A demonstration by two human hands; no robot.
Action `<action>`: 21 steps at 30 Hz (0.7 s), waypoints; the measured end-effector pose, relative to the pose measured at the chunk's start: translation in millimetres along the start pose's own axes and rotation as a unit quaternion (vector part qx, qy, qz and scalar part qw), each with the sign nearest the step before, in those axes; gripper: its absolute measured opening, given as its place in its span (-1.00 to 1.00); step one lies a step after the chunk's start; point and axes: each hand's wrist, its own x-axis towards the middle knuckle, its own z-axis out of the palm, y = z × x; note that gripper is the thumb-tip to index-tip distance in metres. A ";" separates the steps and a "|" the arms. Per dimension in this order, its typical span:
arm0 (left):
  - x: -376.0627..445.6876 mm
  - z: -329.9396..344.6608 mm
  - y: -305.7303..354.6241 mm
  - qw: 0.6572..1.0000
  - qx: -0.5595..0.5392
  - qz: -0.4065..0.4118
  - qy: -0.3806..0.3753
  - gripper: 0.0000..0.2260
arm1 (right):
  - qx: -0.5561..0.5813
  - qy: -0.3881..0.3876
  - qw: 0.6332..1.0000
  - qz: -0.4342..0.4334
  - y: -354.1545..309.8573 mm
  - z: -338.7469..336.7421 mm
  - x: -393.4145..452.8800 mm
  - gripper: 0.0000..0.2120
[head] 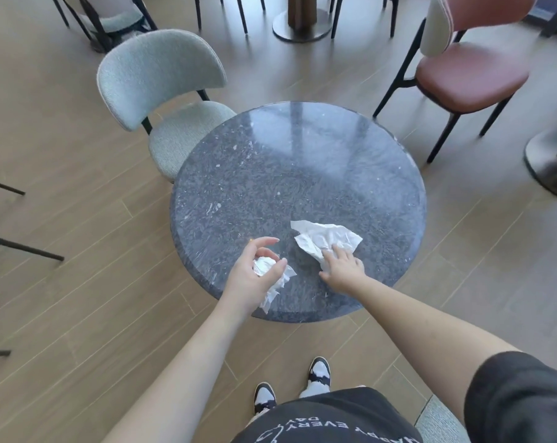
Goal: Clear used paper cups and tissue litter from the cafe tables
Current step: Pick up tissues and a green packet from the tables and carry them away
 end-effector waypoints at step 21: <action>2.2 2.2 1.0 0.996 -0.026 0.024 0.086 -0.54 | 0.463 0.014 0.860 -0.212 -81.6 -53.6 -86.4 -0.83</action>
